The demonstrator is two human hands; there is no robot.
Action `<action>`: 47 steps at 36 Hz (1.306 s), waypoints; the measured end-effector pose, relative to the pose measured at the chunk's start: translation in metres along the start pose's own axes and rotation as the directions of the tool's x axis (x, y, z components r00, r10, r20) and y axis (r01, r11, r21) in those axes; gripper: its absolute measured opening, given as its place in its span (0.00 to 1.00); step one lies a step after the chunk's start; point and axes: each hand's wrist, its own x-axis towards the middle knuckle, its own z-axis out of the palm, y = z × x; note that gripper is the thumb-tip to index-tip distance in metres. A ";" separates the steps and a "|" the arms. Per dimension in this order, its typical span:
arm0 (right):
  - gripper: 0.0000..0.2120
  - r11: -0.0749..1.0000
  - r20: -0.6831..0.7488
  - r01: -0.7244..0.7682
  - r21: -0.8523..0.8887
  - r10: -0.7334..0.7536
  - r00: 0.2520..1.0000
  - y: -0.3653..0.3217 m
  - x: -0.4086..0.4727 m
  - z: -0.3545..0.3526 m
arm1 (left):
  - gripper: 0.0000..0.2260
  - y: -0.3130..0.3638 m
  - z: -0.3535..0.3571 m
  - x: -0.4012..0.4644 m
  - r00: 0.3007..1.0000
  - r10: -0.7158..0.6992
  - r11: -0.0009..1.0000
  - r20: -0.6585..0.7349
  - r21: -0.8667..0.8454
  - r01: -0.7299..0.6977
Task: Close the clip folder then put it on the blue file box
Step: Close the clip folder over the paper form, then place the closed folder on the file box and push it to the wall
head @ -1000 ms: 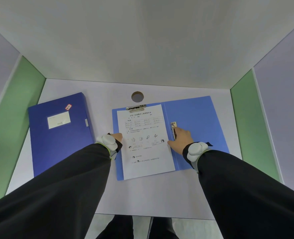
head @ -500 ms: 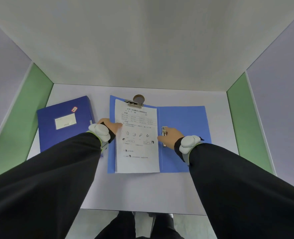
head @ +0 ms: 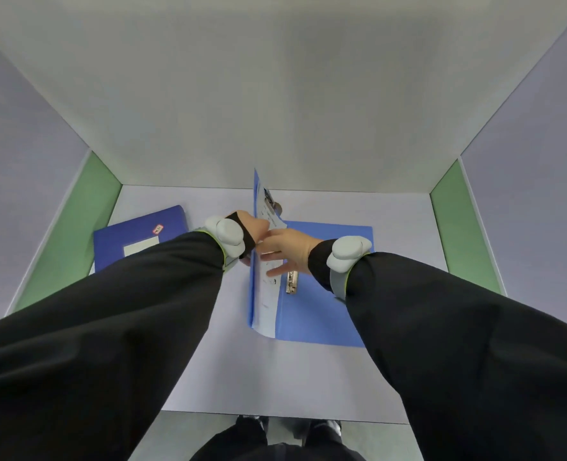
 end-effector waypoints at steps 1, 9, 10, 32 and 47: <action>0.22 1.000 0.007 0.001 -0.001 -0.001 1.000 0.000 -0.004 -0.003 | 0.07 0.006 0.003 -0.001 0.999 0.015 0.999 0.028 -0.042 -0.014; 0.18 0.997 -0.079 0.002 0.072 0.004 0.997 0.017 -0.028 -0.038 | 0.44 0.037 0.040 -0.005 1.000 0.029 0.981 0.005 -0.192 -0.028; 0.16 0.997 -0.114 -0.003 0.076 0.011 0.993 0.020 -0.031 -0.044 | 0.44 0.038 0.045 -0.002 0.999 0.034 0.980 0.013 -0.198 -0.030; 0.13 0.984 -0.630 -0.161 -0.075 0.079 0.773 0.149 -0.020 -0.133 | 0.08 -0.027 0.118 0.065 0.992 -0.121 0.985 -0.046 0.120 0.126; 0.17 0.856 -0.723 -0.449 -0.255 0.139 0.677 0.168 0.001 -0.142 | 0.12 -0.028 0.130 0.079 0.982 -0.178 0.961 0.063 -0.202 0.187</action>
